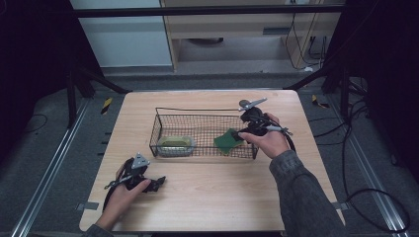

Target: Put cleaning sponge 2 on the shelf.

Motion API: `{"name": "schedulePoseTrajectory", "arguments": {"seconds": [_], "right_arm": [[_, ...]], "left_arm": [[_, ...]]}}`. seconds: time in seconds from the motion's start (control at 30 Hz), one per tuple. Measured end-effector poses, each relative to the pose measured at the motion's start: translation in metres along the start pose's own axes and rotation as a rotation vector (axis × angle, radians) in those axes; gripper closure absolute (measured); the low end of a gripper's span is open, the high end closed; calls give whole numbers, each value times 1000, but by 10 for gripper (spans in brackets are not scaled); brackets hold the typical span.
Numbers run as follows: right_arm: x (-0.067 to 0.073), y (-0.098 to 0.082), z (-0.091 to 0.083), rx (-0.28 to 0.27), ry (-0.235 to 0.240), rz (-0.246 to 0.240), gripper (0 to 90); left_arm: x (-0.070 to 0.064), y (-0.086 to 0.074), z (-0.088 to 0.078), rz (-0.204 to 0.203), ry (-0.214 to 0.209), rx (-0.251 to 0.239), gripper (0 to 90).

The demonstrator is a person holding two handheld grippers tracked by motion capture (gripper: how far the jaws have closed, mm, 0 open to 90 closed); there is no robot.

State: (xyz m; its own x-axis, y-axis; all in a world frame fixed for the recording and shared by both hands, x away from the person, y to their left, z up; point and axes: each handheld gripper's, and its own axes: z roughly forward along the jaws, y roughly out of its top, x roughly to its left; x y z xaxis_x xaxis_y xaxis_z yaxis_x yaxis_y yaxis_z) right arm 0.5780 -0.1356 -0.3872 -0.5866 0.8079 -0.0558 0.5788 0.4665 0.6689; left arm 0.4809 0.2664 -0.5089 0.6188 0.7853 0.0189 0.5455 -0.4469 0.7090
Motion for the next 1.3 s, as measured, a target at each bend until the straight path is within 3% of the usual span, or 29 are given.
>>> {"name": "schedulePoseTrajectory", "arguments": {"seconds": [0.27,0.4,1.03,1.3], "right_arm": [[-19,-18,-17,-61,-55,78,74],[-25,-26,-23,-72,-51,99,76],[-46,-101,-50,-78,-101,202,99],[-49,-130,-46,-61,-105,235,106]], "left_arm": [[0,0,0,0,0,0,0],[0,0,0,0,0,0,0],[0,0,0,0,0,0,0],[0,0,0,0,0,0,0]]}}
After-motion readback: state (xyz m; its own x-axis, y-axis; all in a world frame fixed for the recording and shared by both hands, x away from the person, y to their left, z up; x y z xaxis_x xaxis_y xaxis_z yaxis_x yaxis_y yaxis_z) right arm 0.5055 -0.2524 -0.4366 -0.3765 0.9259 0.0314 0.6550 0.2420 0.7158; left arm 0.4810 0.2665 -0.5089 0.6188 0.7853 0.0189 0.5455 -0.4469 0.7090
